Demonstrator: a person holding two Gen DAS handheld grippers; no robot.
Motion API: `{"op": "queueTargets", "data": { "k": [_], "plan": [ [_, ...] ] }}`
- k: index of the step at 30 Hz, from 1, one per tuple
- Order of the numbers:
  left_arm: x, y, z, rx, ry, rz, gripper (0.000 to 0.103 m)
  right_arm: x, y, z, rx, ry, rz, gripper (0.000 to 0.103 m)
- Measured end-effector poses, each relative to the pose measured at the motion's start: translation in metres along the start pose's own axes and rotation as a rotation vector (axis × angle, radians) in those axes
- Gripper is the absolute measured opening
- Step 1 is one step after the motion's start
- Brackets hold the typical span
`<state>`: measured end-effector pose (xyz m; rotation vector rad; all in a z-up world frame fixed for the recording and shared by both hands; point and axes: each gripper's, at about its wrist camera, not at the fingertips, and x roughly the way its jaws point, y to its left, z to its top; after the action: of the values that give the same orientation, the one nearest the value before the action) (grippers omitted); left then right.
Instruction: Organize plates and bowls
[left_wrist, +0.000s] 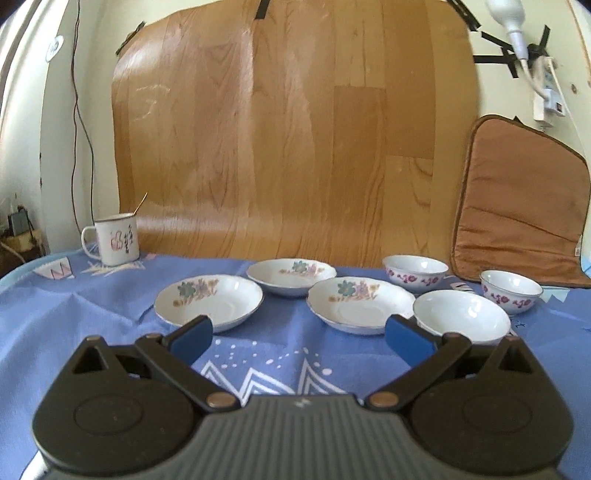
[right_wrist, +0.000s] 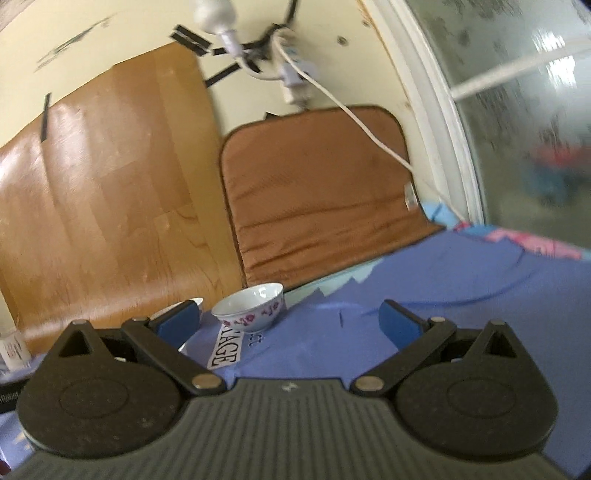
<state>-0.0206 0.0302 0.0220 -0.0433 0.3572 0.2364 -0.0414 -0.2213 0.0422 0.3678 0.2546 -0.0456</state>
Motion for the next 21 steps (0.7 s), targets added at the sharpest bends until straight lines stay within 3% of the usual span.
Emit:
{"op": "queueTargets", "data": {
  "k": [21],
  "plan": [
    [0.0066, 0.0046, 0.0020, -0.020, 0.074, -0.002, 0.103, 0.0008, 0.0046, 0.0020, -0.019, 0.005, 0.039, 0.103]
  ]
}}
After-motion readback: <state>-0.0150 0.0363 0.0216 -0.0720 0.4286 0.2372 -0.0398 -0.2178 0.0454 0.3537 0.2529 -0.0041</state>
